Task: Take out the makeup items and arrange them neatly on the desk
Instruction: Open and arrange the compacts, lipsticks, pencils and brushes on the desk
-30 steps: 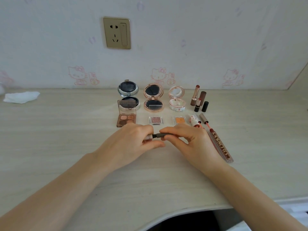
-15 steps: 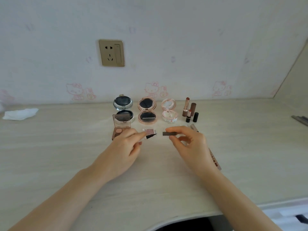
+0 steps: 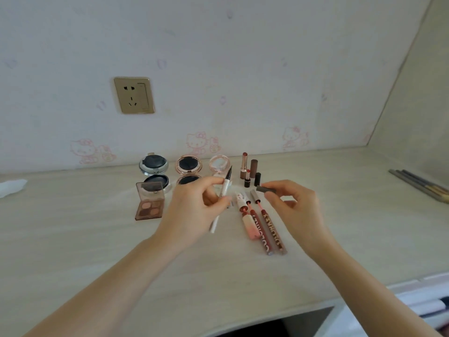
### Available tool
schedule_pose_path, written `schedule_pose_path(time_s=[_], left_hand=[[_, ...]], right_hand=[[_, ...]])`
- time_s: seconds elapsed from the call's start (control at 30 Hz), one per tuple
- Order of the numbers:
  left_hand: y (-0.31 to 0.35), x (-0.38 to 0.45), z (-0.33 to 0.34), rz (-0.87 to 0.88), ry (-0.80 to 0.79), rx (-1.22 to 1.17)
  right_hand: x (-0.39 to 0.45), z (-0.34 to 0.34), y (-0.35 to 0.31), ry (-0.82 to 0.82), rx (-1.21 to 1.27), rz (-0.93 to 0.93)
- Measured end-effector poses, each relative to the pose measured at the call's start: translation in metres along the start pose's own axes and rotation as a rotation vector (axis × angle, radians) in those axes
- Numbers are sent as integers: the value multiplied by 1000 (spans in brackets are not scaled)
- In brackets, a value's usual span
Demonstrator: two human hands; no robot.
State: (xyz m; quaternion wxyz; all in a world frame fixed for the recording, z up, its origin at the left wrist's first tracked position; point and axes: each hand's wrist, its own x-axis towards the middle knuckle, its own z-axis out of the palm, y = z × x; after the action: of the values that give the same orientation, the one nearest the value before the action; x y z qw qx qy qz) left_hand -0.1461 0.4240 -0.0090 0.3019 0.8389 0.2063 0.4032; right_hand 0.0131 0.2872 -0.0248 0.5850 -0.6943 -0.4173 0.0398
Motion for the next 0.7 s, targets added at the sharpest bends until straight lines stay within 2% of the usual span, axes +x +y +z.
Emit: schedule_pose_path(time_s=[0.33, 0.5, 0.7], left_hand=[[38, 9, 86, 24, -224, 85], [47, 14, 119, -12, -284, 211], [45, 17, 142, -22, -341, 494]], right_hand=[[10, -51, 43, 28, -169, 88], [12, -64, 59, -23, -293, 90], [10, -66, 73, -107, -567, 53]])
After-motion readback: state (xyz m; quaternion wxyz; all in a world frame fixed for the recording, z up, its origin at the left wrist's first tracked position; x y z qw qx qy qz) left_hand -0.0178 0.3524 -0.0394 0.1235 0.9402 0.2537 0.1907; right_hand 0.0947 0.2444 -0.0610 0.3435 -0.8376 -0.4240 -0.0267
